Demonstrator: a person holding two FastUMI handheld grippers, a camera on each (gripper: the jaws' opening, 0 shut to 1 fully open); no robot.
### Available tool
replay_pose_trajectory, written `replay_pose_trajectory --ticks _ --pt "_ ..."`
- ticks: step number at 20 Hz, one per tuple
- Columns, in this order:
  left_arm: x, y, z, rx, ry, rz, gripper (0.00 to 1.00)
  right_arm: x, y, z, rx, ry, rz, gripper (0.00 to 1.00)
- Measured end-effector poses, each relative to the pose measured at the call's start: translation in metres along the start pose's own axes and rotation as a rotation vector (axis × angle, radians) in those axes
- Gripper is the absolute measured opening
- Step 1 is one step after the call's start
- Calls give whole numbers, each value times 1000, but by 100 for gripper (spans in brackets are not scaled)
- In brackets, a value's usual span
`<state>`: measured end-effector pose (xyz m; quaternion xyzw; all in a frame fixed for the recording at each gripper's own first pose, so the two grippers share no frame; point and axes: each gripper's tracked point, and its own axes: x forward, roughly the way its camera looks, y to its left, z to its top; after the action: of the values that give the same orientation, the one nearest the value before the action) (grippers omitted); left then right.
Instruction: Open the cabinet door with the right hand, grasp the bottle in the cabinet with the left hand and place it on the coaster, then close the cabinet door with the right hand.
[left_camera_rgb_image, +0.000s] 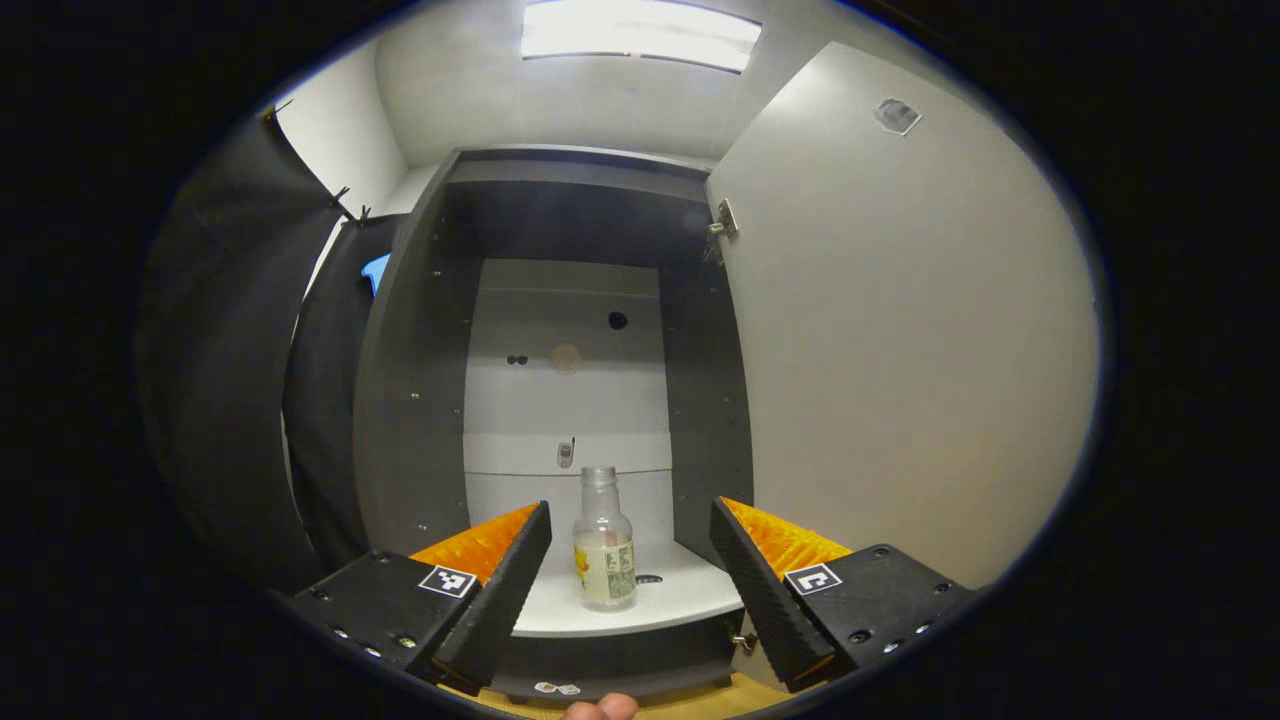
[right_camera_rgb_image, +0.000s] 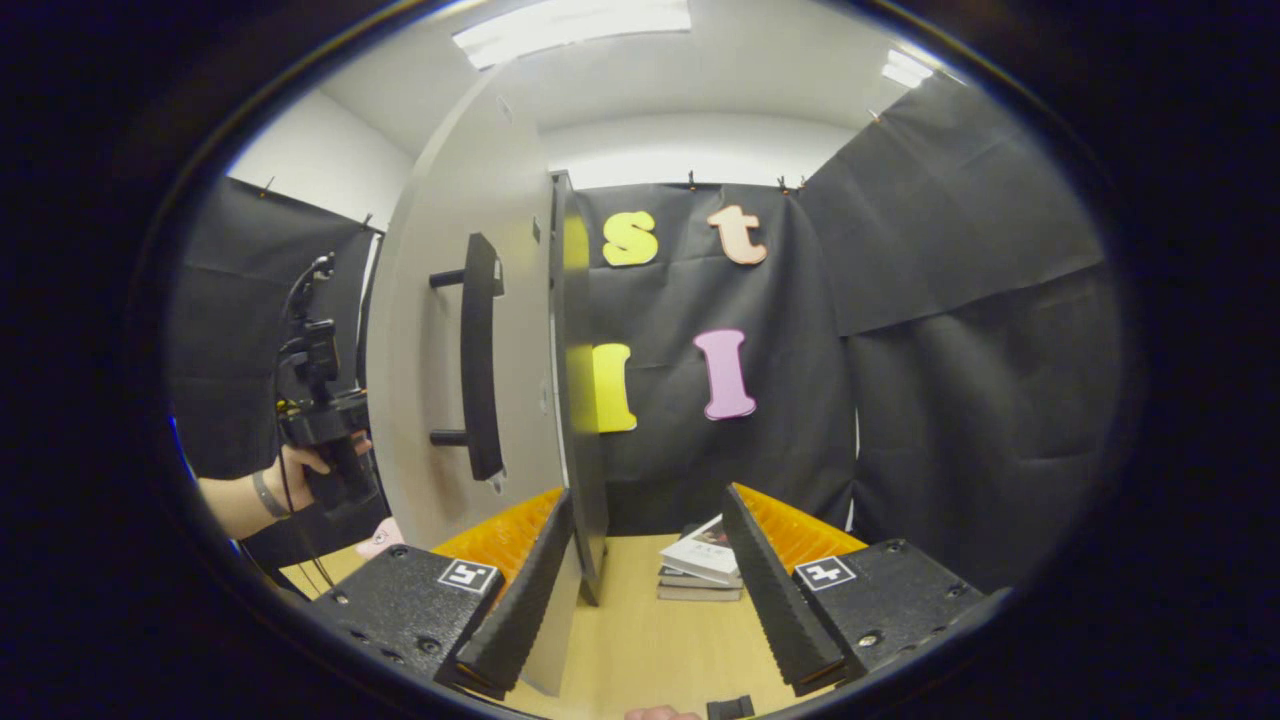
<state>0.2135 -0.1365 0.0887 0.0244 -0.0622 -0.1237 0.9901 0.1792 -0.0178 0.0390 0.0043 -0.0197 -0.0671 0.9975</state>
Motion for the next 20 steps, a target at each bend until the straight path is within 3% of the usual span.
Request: replay_pose_trajectory --ticks 8,17,19,20 --pt "96 21 -41 42 72 44 96 -18 -32 -2 10 8 -113 93" --pt "142 38 -73 49 146 75 96 -21 -49 -7 24 20 -162 93" --pt "146 43 -74 31 144 77 92 -19 -49 -8 24 22 -162 93" --pt "148 43 -75 19 148 75 84 -19 -49 -8 23 23 -160 93"
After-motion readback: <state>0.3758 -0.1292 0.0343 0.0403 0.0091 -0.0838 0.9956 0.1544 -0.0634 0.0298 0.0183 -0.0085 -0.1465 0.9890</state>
